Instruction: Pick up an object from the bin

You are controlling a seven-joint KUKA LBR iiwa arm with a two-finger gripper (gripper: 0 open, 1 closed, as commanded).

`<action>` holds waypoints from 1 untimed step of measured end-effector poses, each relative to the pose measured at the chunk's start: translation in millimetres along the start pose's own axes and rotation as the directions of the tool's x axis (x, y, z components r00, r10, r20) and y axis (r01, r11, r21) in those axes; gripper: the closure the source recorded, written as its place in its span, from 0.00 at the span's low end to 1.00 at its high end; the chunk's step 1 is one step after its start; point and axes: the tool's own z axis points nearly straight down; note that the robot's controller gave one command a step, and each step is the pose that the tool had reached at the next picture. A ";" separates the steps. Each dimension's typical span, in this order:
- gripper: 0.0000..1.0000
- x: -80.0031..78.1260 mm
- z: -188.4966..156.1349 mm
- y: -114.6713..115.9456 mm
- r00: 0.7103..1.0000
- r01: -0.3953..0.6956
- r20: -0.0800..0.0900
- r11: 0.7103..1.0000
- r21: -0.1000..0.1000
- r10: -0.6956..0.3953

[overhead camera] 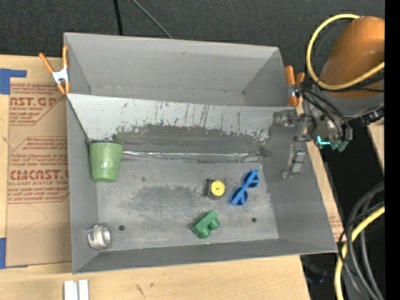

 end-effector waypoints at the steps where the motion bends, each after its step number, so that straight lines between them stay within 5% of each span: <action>1: 0.00 -4.3 172.7 27.2 0.913 0.408 0.002 0.913 -0.001 -0.408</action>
Offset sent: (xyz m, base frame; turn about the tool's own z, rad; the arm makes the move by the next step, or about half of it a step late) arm 0.0046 0.0254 -0.1693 -0.4198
